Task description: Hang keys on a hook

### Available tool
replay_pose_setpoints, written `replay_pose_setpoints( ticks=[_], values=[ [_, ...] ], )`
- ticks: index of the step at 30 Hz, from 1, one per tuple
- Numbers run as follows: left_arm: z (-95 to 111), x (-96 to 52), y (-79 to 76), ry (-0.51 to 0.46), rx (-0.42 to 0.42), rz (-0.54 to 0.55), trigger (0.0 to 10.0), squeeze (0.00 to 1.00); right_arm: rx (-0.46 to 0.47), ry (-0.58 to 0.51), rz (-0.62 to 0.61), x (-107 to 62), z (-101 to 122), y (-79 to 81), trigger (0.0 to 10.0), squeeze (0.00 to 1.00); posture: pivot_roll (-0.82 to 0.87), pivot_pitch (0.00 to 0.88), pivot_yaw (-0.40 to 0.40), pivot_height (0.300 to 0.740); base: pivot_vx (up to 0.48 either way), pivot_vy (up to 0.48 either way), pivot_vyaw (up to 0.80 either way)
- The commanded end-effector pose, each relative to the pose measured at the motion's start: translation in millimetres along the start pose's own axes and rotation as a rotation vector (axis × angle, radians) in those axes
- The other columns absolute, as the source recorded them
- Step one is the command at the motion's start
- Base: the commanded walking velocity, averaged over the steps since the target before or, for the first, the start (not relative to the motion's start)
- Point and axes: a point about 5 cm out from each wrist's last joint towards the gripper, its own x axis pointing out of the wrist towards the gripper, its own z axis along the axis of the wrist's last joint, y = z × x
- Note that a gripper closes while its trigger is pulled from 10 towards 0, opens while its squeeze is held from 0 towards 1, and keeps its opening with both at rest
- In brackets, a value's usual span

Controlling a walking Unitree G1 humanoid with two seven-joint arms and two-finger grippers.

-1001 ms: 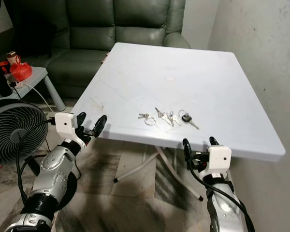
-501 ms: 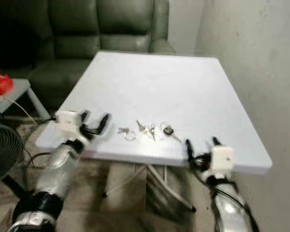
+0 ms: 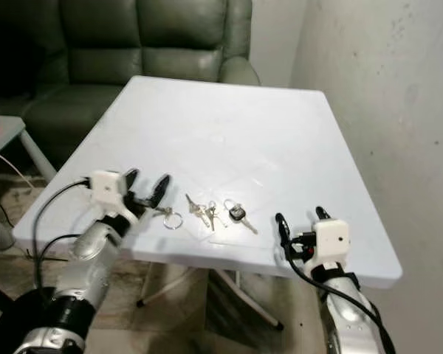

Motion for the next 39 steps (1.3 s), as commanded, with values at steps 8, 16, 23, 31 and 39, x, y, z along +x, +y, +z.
replay_pose_setpoints(
  ticks=[8,16,23,31,39],
  values=[
    [-5,-7.1,-6.7,-0.005,-0.001,-0.012,10.0,0.0,-0.061,0.009,0.087,17.2,12,-0.6,10.0,0.0,-0.01,0.0,-0.04,0.74,0.0,0.0,0.0],
    [-5,-8.9,-4.0,-0.004,-0.022,0.012,10.0,0.0,-0.066,0.005,0.109,22.1,15,1.5,10.0,0.0,0.0,0.0,-0.055,0.74,0.0,0.197,0.0],
    [-3,-8.5,-1.6,-0.007,-0.022,0.02,10.0,0.0,-0.055,0.007,0.116,21.7,14,5.2,10.0,0.0,0.0,0.0,-0.054,0.74,0.0,0.476,0.0],
    [-2,-6.4,-2.8,-0.007,-0.026,0.018,10.0,0.0,-0.055,0.013,0.109,20.0,12,3.3,10.0,0.0,0.0,0.0,-0.052,0.74,0.0,0.475,0.0],
    [-2,-3.2,-5.5,-0.001,-0.006,0.012,10.0,0.0,-0.058,0.023,0.093,21.4,13,1.2,10.0,0.0,-0.01,0.0,-0.056,0.74,0.0,0.06,0.0]
  ],
)
